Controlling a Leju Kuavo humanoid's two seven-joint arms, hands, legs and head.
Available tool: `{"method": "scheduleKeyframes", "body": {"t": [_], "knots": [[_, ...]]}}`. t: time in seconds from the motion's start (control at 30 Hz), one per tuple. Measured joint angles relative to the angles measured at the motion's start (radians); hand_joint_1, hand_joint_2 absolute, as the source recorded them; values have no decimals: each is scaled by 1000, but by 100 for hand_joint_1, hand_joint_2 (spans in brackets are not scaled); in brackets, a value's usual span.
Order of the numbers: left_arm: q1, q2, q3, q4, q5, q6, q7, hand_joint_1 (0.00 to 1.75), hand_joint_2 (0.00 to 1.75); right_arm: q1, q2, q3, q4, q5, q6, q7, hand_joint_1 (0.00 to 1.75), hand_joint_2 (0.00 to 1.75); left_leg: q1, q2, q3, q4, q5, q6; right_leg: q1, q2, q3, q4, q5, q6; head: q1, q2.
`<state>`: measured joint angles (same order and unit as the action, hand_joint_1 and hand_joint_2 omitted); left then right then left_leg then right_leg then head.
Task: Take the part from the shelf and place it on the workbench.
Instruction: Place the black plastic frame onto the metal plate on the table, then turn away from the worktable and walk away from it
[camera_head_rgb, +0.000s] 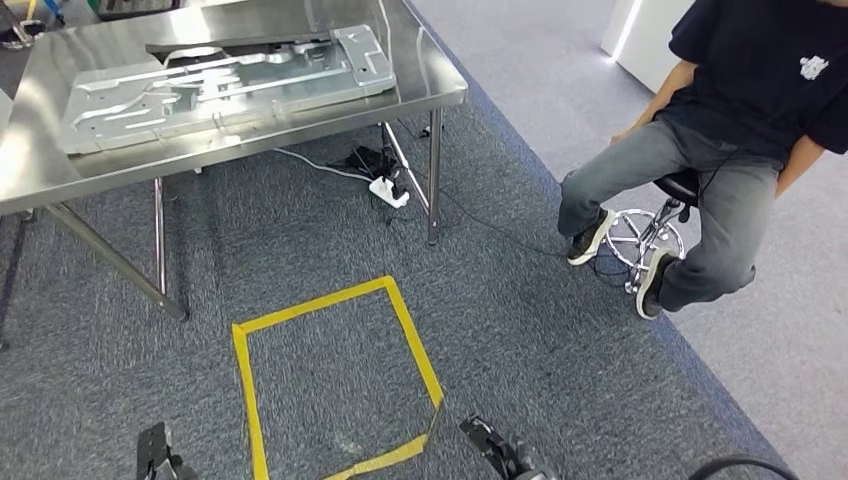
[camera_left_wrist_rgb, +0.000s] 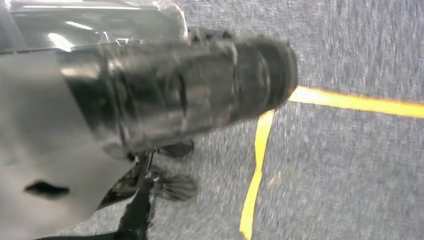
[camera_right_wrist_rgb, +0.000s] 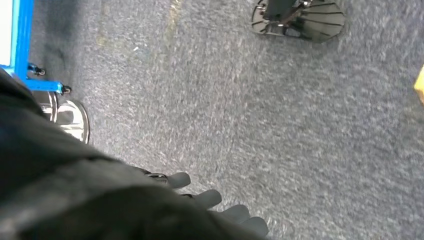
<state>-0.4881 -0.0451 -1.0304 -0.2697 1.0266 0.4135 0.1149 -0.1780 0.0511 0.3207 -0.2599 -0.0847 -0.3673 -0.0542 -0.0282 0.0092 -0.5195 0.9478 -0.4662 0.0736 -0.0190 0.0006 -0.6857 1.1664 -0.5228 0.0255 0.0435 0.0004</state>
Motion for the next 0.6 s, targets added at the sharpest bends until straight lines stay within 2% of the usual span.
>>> {"method": "scheduleKeyframes", "body": {"t": [0.03,0.07,0.1,0.13,0.2,0.23,0.3,0.37,0.43,0.47,0.53,0.57,0.6], "knots": [[2,0,0,0,1,0,0,0,0,0,0,0,2,-4,-1,4,0,0,0,-2,-7,4,3,1,0,0,-22,60,-31,2,0,0],[5,-1,0,0,1,0,1,0,0,0,0,-1,5,-9,-2,9,0,0,1,-5,-15,10,4,0,-1,0,-35,103,-48,5,0,0],[9,-2,0,0,2,-1,1,0,0,1,0,-2,8,-14,-1,14,0,0,3,-10,-23,18,4,-2,-2,0,-33,115,-47,9,0,0],[12,-2,0,0,2,-3,2,0,0,1,0,-3,10,-16,3,18,0,0,5,-16,-32,29,3,-4,-4,1,-12,87,-29,12,0,0],[14,-3,0,0,3,-6,2,0,0,1,-1,-4,13,-12,13,25,0,0,11,-28,-54,59,-4,-15,-10,20,56,-26,12,19,0,0],[14,-3,0,0,3,-8,3,0,0,1,-1,-4,15,-7,17,29,0,0,11,-33,-66,78,-9,-21,-12,31,80,-70,22,16,0,0],[15,-2,0,0,3,-12,5,0,0,1,-1,-4,17,1,22,38,0,0,10,-44,-84,98,-11,-30,-9,40,91,-93,19,3,-1,0],[17,-1,0,0,1,-17,10,0,0,3,0,-4,20,7,30,48,0,0,10,-55,-93,104,-9,-34,-8,22,90,-93,25,-11,-1,0],[19,1,0,0,-3,-21,16,0,0,3,0,-4,21,15,40,54,0,0,13,-49,-111,134,-30,-42,-10,7,89,-96,30,-22,-1,0],[20,2,0,0,-5,-22,17,0,0,2,0,-4,22,19,44,56,0,0,16,-41,-130,176,-55,-48,-11,-1,88,-97,32,-26,-2,0],[21,2,0,0,-5,-22,18,0,0,1,0,-4,24,26,50,58,0,0,23,-26,-184,301,-116,-60,-8,-17,86,-98,33,-29,-2,0],[23,2,0,0,-5,-22,18,0,0,2,0,-4,24,29,52,60,0,0,26,-24,-206,353,-133,-63,-6,-25,85,-98,34,-30,-2,0],[25,2,0,0,-4,-22,18,0,0,2,0,-4,25,33,54,61,0,0,27,-22,-214,373,-134,-64,-6,-34,85,-98,34,-30,-2,0]]}}
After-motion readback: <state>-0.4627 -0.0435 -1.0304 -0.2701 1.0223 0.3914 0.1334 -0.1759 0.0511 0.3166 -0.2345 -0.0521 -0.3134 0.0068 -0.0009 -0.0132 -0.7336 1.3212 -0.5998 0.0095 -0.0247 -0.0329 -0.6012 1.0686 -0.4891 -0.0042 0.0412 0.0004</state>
